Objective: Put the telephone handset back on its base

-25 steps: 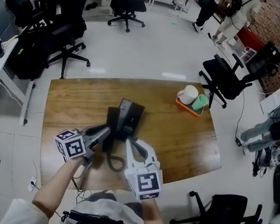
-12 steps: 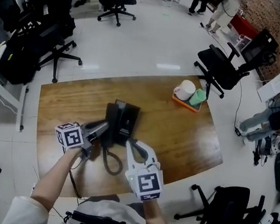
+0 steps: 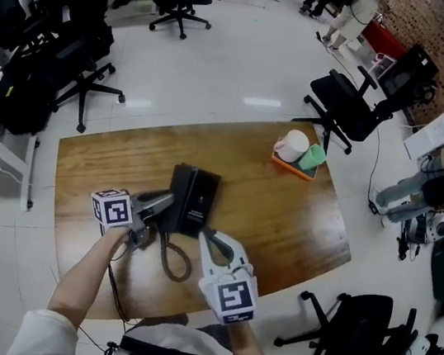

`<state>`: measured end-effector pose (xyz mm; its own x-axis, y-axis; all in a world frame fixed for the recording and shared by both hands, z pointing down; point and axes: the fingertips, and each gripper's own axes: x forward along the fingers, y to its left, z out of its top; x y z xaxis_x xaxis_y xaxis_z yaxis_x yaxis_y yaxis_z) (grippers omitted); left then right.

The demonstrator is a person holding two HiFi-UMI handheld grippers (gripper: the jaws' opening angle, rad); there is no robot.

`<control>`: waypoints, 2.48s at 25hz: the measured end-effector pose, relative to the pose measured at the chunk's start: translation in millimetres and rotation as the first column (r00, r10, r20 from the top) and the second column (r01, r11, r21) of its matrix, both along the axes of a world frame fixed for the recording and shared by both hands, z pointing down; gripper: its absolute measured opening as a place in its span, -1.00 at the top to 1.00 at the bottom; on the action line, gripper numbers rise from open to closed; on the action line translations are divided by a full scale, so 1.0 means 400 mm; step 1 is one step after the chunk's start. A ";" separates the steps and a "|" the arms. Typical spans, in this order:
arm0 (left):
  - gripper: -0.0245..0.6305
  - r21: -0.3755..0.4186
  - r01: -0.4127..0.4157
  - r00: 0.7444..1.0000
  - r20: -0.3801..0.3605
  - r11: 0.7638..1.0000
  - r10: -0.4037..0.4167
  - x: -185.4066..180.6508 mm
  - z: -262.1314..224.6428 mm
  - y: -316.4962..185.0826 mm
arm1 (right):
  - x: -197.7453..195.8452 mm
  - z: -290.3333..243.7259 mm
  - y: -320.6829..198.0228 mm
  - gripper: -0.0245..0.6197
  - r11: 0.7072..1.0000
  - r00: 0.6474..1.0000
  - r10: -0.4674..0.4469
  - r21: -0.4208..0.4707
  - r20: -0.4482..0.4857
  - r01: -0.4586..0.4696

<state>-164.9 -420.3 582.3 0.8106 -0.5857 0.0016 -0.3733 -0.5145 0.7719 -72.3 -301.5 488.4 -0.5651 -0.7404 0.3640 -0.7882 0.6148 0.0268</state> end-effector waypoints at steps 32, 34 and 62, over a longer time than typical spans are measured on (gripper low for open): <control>0.56 -0.097 -0.068 0.997 0.023 0.993 0.070 0.024 0.048 -0.070 | 0.008 0.027 0.000 0.92 1.000 1.000 0.003 -0.028 0.009 -0.002; 0.56 -0.099 -0.060 0.997 0.034 0.993 0.064 0.023 0.050 -0.070 | 0.011 0.026 0.004 0.92 1.000 1.000 0.005 -0.031 0.012 -0.004; 0.92 0.202 0.009 0.961 0.271 0.979 -0.064 0.023 -0.145 0.200 | 0.004 -0.067 0.152 0.92 0.992 0.991 -0.115 0.055 0.062 0.111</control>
